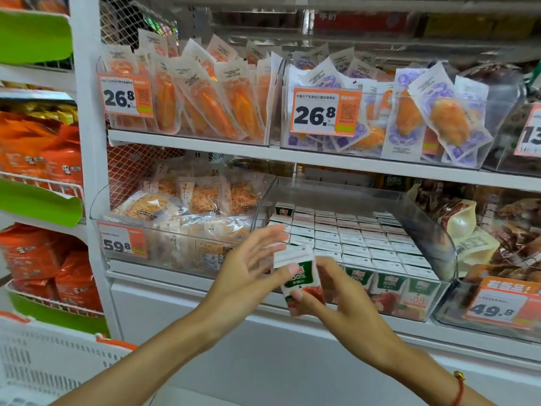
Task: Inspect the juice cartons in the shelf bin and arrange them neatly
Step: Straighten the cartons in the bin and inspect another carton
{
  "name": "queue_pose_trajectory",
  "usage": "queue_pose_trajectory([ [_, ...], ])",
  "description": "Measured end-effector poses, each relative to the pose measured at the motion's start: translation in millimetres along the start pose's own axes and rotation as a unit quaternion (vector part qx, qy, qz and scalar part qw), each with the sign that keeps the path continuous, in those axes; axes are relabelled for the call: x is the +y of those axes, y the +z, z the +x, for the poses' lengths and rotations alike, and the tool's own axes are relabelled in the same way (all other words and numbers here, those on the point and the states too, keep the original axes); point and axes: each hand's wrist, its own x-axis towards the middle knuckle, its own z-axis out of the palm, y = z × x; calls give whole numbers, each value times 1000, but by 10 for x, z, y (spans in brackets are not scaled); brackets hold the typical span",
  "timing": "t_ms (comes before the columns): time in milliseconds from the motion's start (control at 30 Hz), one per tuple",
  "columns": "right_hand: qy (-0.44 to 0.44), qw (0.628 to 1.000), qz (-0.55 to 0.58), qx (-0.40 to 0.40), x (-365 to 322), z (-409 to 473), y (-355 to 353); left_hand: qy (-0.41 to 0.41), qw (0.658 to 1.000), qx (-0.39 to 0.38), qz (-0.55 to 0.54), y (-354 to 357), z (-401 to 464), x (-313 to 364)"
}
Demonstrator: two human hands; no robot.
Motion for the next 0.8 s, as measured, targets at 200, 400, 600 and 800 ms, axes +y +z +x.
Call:
queue_pose_trajectory([
  [200,-50,965,-215,139,-9,443,-412,91,949,133,269,-309,447,-206],
  [400,-80,926,-359,82,243,1312,-580,132,878,99,450,-366,685,-852],
  [600,-8,946,-319,53,614,2031,-564,189,857,132,461,-321,744,-984],
  [800,37,974,-222,37,885,2333,-378,188,863,132,451,-319,759,-1014],
])
